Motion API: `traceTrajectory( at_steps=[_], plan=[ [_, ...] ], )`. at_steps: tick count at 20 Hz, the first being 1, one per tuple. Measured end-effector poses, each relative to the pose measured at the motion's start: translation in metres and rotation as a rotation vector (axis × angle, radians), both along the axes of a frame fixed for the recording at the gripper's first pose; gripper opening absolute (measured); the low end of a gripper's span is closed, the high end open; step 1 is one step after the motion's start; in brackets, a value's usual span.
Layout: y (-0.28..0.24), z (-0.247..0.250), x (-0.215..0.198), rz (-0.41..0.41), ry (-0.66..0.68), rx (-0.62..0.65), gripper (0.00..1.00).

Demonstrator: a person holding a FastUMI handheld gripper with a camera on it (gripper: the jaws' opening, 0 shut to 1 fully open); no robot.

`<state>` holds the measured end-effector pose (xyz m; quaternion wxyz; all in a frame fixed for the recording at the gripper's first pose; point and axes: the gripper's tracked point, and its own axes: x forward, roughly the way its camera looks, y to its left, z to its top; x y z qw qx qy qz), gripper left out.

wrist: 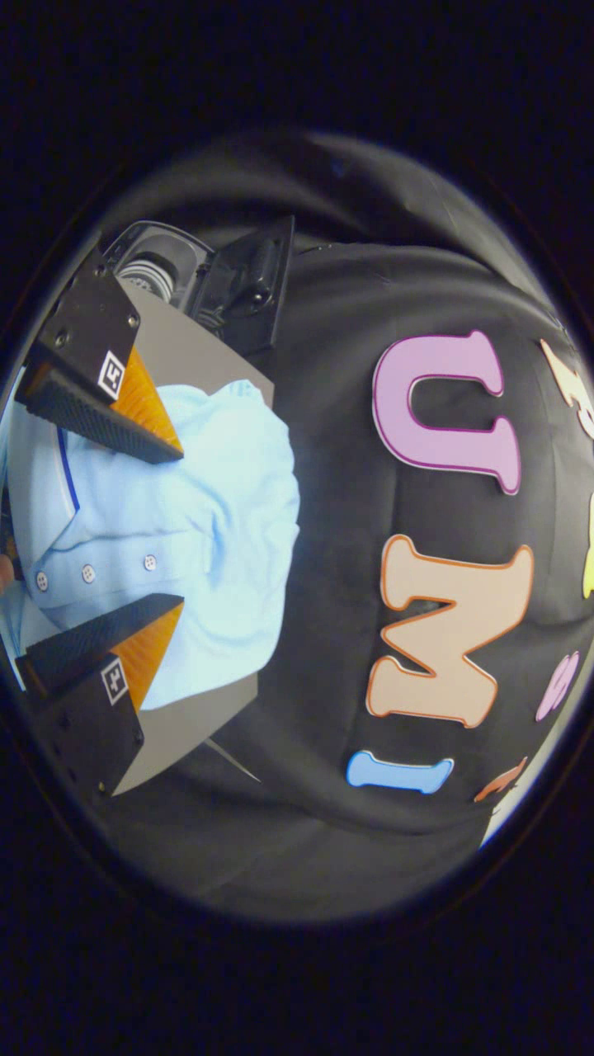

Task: Put the clothes into the washing machine and then close the washing machine lid.

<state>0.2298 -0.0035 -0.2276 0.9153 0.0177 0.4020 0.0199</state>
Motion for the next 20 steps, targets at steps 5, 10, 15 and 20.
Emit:
traceTrajectory(
  at_steps=[5,10,15,20],
  plan=[
    [0.002,-0.004,0.002,-0.033,0.007,0.104,0.98],
    [0.011,-0.003,-0.001,-0.005,0.008,0.131,0.85],
    [0.027,-0.003,-0.003,-0.029,0.045,0.158,0.48],
    [0.029,0.003,-0.001,-0.058,-0.004,0.142,0.08]
  ],
)
